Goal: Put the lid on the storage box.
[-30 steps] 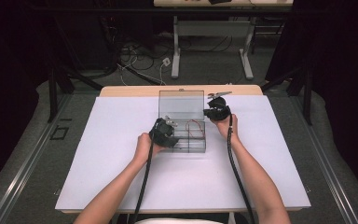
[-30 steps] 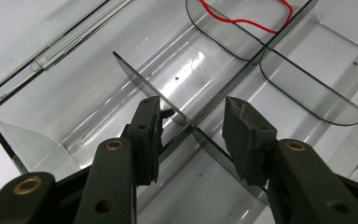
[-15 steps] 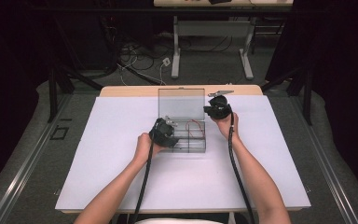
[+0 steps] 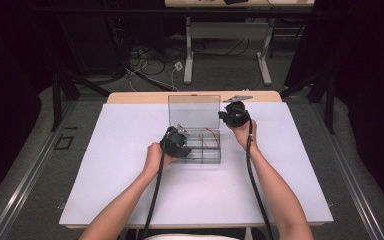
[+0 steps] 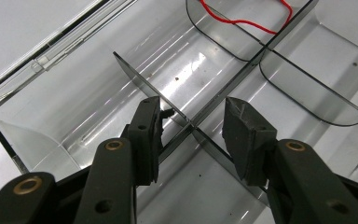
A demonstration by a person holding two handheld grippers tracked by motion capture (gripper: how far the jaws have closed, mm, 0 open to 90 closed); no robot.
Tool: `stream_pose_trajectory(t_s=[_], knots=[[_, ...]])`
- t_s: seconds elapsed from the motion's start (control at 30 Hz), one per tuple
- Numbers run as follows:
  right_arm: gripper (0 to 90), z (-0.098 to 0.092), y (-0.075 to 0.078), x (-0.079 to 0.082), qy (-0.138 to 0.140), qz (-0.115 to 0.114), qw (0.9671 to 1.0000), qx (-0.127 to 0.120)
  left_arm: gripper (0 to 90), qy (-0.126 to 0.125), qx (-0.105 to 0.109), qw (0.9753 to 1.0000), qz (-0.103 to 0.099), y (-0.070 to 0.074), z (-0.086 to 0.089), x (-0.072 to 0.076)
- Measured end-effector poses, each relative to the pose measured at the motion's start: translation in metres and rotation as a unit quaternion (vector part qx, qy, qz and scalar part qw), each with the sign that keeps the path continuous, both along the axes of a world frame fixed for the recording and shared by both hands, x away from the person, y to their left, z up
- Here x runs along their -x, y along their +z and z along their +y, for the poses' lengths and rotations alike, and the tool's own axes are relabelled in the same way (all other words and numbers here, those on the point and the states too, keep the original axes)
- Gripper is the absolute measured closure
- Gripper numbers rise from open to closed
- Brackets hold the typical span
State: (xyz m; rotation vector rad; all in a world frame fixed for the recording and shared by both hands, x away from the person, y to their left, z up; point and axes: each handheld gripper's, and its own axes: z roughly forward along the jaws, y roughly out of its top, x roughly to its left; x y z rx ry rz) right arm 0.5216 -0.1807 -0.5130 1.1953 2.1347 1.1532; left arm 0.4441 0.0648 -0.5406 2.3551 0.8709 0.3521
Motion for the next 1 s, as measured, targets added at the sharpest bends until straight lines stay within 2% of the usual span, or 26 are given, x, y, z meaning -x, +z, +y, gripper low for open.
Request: stream_pose_trajectory(t_s=[0.33, 0.37, 0.4, 0.47, 0.5, 0.53, 0.57, 0.6, 0.63, 0.67, 0.7, 0.73, 0.8, 0.83, 0.87, 0.93, 1.0], knots=[[90.0, -0.001, 0.004, 0.005, 0.011, -0.007, 0.9999, 0.001, 56.6, -0.006, -0.001, 1.0, 0.004, 0.001, 0.001, -0.001], [90.0, -0.001, 0.005, 0.005, 0.013, -0.007, 0.9999, 0.003, 52.3, -0.007, 0.003, 1.0, 0.005, 0.001, 0.002, -0.002], [90.0, -0.001, 0.005, 0.005, 0.013, -0.007, 0.9999, 0.003, 52.3, -0.002, 0.01, 0.9999, 0.005, 0.001, 0.002, -0.002], [90.0, -0.001, 0.006, 0.006, 0.014, -0.006, 0.9999, 0.0, 41.9, 0.007, 0.018, 0.9998, -0.005, 0.005, 0.005, -0.003], [90.0, -0.002, 0.006, 0.006, 0.015, -0.008, 0.9999, 0.002, 29.8, 0.016, 0.033, 0.9992, -0.016, 0.015, 0.009, -0.004], [90.0, -0.002, 0.007, 0.007, 0.014, -0.005, 0.9999, 0.002, 22.6, 0.016, 0.033, 0.9992, -0.016, 0.015, 0.009, -0.004], [90.0, -0.002, 0.007, 0.007, 0.016, -0.005, 0.9999, 0.002, 18.3, 0.023, 0.041, 0.9986, -0.026, 0.021, 0.012, -0.003], [90.0, -0.002, 0.007, 0.007, 0.016, -0.005, 0.9999, 0.002, 18.3, 0.029, 0.046, 0.9979, -0.035, 0.028, 0.015, -0.003], [90.0, -0.002, 0.007, 0.007, 0.017, -0.007, 0.9998, 0.002, 11.8, 0.04, 0.056, 0.9962, -0.053, 0.042, 0.021, -0.004], [90.0, -0.002, 0.007, 0.007, 0.017, -0.007, 0.9998, 0.002, 6.8, 0.04, 0.056, 0.9962, -0.053, 0.042, 0.021, -0.004], [90.0, -0.002, 0.007, 0.008, 0.018, -0.007, 0.9998, 0.001, 2.4, 0.053, 0.057, 0.9946, -0.068, 0.055, 0.026, -0.006], [90.0, -0.002, 0.007, 0.008, 0.018, -0.007, 0.9998, 0.001, 0.0, 0.053, 0.057, 0.9946, -0.068, 0.055, 0.026, -0.006], [90.0, -0.002, 0.007, 0.008, 0.019, -0.007, 0.9998, 0.0, 0.0, 0.059, 0.056, 0.9933, -0.082, 0.068, 0.032, -0.01], [90.0, -0.003, 0.007, 0.008, 0.021, -0.006, 0.9998, 0.001, 0.0, 0.067, 0.052, 0.9922, -0.092, 0.08, 0.037, -0.015], [90.0, -0.003, 0.007, 0.008, 0.021, -0.006, 0.9998, 0.001, 0.0, 0.067, 0.052, 0.9922, -0.092, 0.08, 0.037, -0.015], [90.0, -0.003, 0.007, 0.009, 0.02, -0.008, 0.9998, 0.002, 0.0, 0.081, 0.043, 0.9913, -0.095, 0.09, 0.041, -0.022], [90.0, -0.002, 0.008, 0.009, 0.018, -0.006, 0.9998, 0.002, 5.6, 0.092, 0.04, 0.9898, -0.101, 0.1, 0.044, -0.028]])
